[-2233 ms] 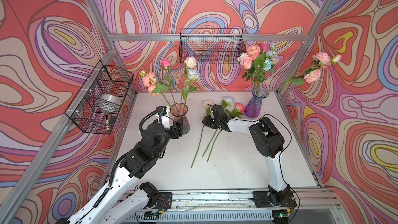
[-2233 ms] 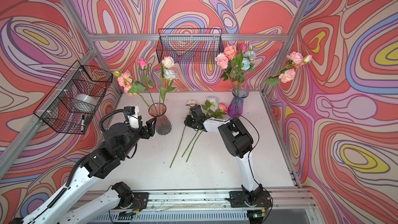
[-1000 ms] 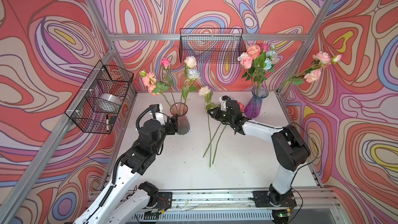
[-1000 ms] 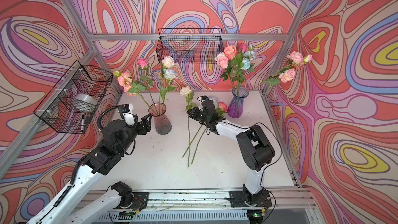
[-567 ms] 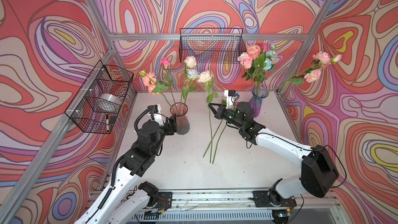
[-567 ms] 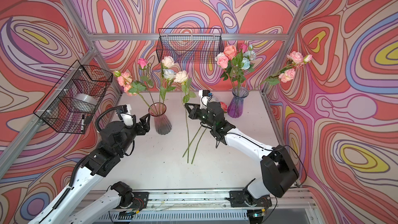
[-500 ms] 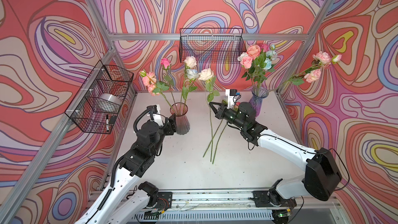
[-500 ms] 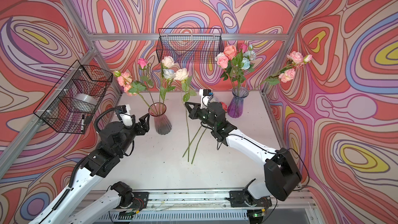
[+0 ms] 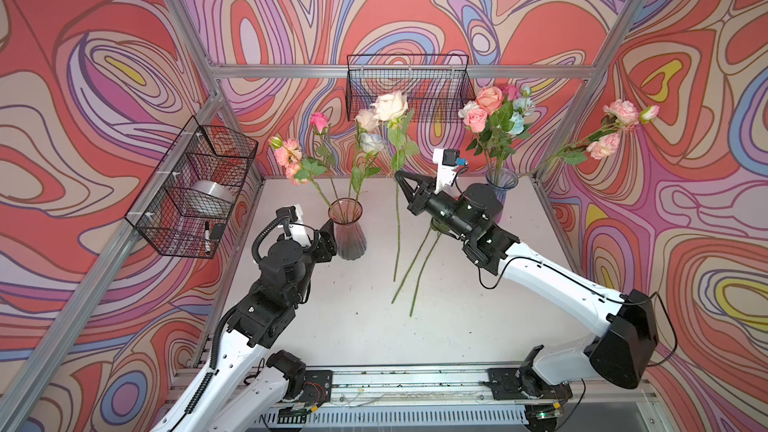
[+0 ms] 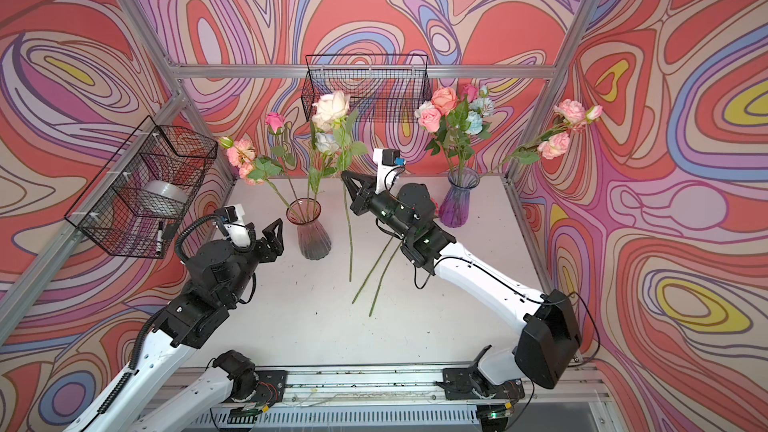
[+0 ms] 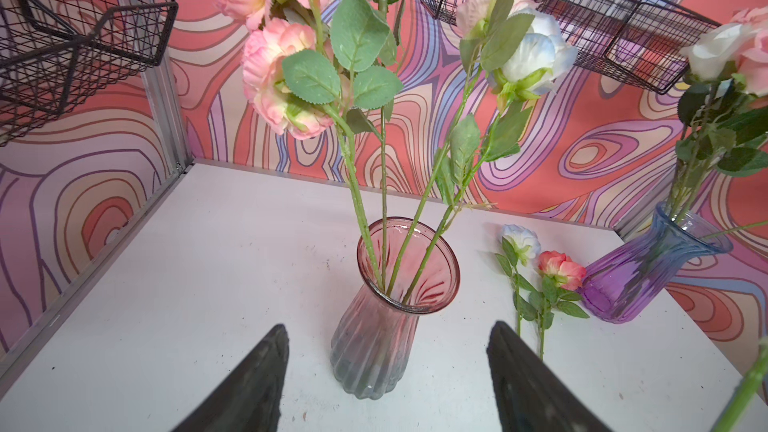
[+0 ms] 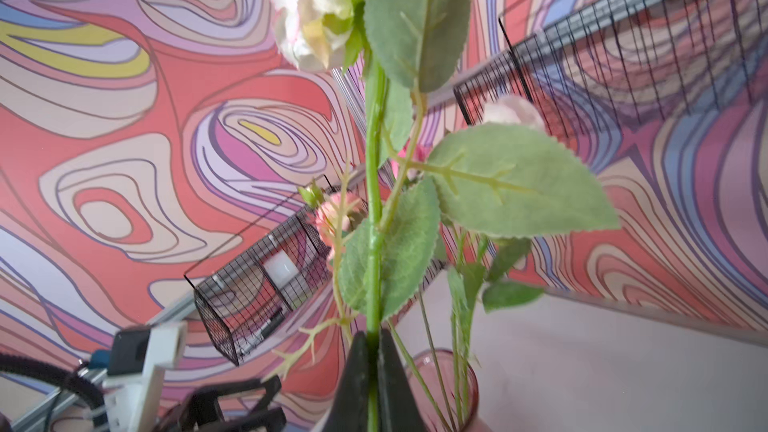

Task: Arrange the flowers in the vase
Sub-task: 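Lift the pale pink-white rose high above the pink vase with the right gripper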

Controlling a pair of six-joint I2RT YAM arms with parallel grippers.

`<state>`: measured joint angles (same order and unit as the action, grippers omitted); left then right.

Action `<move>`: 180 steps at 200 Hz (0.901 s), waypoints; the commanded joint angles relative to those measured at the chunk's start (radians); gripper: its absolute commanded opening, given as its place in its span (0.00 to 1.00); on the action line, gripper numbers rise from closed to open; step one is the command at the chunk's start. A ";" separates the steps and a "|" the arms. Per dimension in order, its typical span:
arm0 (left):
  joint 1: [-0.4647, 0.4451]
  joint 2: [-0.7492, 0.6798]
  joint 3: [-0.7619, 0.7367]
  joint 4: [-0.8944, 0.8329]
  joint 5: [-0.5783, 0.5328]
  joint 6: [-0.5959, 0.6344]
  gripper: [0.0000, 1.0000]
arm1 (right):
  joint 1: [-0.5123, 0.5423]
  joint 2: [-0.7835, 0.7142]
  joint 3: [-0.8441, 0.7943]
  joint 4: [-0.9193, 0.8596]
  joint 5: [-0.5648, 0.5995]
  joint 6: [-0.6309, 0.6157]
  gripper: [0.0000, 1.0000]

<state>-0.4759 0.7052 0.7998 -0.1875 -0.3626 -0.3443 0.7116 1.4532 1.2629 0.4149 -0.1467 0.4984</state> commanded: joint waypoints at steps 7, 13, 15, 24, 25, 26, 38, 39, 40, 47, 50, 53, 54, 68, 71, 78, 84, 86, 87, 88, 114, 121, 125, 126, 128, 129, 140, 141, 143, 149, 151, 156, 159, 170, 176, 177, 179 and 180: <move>0.007 -0.048 -0.026 0.045 -0.093 -0.001 0.76 | 0.018 0.082 0.152 0.044 -0.003 -0.058 0.00; 0.007 -0.060 -0.032 0.050 -0.109 -0.002 0.76 | 0.019 0.099 0.181 0.049 -0.002 -0.062 0.00; 0.007 -0.064 -0.035 0.053 -0.113 -0.004 0.76 | 0.019 0.105 0.190 0.052 -0.001 -0.064 0.00; 0.007 -0.084 -0.048 0.067 -0.133 -0.004 0.76 | 0.020 0.132 0.231 0.062 0.008 -0.066 0.00; 0.007 -0.086 -0.050 0.069 -0.134 -0.004 0.76 | 0.020 0.135 0.235 0.065 0.009 -0.067 0.00; 0.007 -0.089 -0.051 0.072 -0.135 -0.004 0.76 | 0.020 0.138 0.237 0.065 0.010 -0.068 0.00; 0.007 -0.115 -0.073 0.095 -0.160 -0.002 0.76 | 0.020 0.174 0.297 0.074 0.018 -0.075 0.00; 0.007 -0.117 -0.074 0.097 -0.160 -0.002 0.76 | 0.020 0.177 0.302 0.075 0.018 -0.076 0.00; 0.007 -0.120 -0.076 0.099 -0.163 -0.002 0.76 | 0.020 0.179 0.307 0.075 0.017 -0.076 0.00; 0.007 -0.132 -0.085 0.111 -0.168 -0.001 0.75 | 0.020 0.201 0.341 0.078 0.014 -0.079 0.00; 0.008 -0.137 -0.088 0.116 -0.170 -0.001 0.75 | 0.020 0.211 0.355 0.079 0.013 -0.083 0.00; 0.007 -0.140 -0.091 0.119 -0.169 -0.001 0.75 | 0.020 0.220 0.366 0.079 0.013 -0.084 0.00; 0.007 -0.140 -0.092 0.119 -0.169 -0.001 0.75 | 0.020 0.223 0.373 0.079 0.013 -0.084 0.00; 0.007 -0.149 -0.096 0.124 -0.168 -0.001 0.75 | 0.020 0.264 0.432 0.082 0.026 -0.095 0.00; 0.007 -0.150 -0.096 0.124 -0.170 -0.001 0.75 | 0.020 0.273 0.440 0.083 0.030 -0.096 0.00; 0.007 -0.149 -0.094 0.123 -0.169 -0.001 0.75 | 0.020 0.292 0.461 0.087 0.037 -0.097 0.00; 0.007 -0.147 -0.093 0.121 -0.168 -0.002 0.75 | 0.020 0.307 0.481 0.092 0.042 -0.102 0.00; 0.009 -0.146 -0.093 0.121 -0.168 -0.002 0.75 | 0.020 0.312 0.487 0.094 0.041 -0.104 0.00; 0.008 -0.145 -0.093 0.120 -0.167 -0.002 0.75 | 0.020 0.312 0.489 0.095 0.039 -0.106 0.00; 0.007 -0.145 -0.092 0.119 -0.167 -0.002 0.75 | 0.020 0.312 0.492 0.096 0.039 -0.107 0.00; 0.007 -0.134 -0.091 0.114 -0.150 -0.011 0.75 | 0.020 0.382 0.550 0.114 0.038 -0.104 0.00; 0.007 -0.129 -0.091 0.114 -0.148 -0.014 0.75 | 0.020 0.390 0.565 0.115 0.037 -0.099 0.00; 0.007 -0.127 -0.090 0.114 -0.145 -0.016 0.75 | 0.020 0.394 0.571 0.116 0.035 -0.096 0.00; 0.007 -0.127 -0.089 0.114 -0.144 -0.016 0.75 | 0.019 0.395 0.574 0.116 0.033 -0.094 0.00; 0.007 -0.125 -0.088 0.115 -0.143 -0.016 0.75 | 0.019 0.396 0.578 0.118 0.033 -0.092 0.00; 0.007 -0.125 -0.088 0.113 -0.142 -0.017 0.75 | 0.019 0.396 0.579 0.118 0.032 -0.091 0.00; 0.007 -0.120 -0.084 0.111 -0.132 -0.018 0.75 | 0.020 0.405 0.593 0.124 0.030 -0.086 0.00; 0.007 -0.120 -0.084 0.110 -0.131 -0.018 0.75 | 0.020 0.405 0.594 0.124 0.031 -0.086 0.00; 0.007 -0.119 -0.083 0.110 -0.130 -0.018 0.75 | 0.020 0.408 0.599 0.122 0.031 -0.085 0.00; 0.008 -0.117 -0.082 0.108 -0.128 -0.019 0.75 | 0.020 0.413 0.613 0.118 0.033 -0.086 0.00; 0.008 -0.115 -0.081 0.107 -0.128 -0.019 0.75 | 0.020 0.415 0.618 0.116 0.034 -0.087 0.00; 0.007 -0.115 -0.082 0.106 -0.129 -0.021 0.75 | 0.020 0.420 0.629 0.109 0.033 -0.088 0.00; 0.008 -0.115 -0.082 0.106 -0.130 -0.021 0.75 | 0.020 0.425 0.635 0.103 0.034 -0.089 0.00; 0.008 -0.115 -0.082 0.105 -0.128 -0.021 0.75 | 0.020 0.436 0.659 0.090 0.035 -0.088 0.00; 0.007 -0.113 -0.080 0.105 -0.124 -0.021 0.75 | 0.020 0.436 0.659 0.097 0.032 -0.089 0.00; 0.007 -0.114 -0.080 0.105 -0.124 -0.022 0.75 | 0.020 0.435 0.659 0.098 0.032 -0.089 0.00; 0.007 -0.114 -0.081 0.105 -0.124 -0.022 0.75 | 0.021 0.436 0.660 0.100 0.032 -0.089 0.00; 0.008 -0.115 -0.082 0.106 -0.124 -0.022 0.75 | 0.020 0.436 0.661 0.100 0.031 -0.089 0.00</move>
<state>-0.4759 0.5911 0.7124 -0.1005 -0.4965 -0.3492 0.7280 1.8835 1.8778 0.5007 -0.1192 0.4099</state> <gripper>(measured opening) 0.751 0.049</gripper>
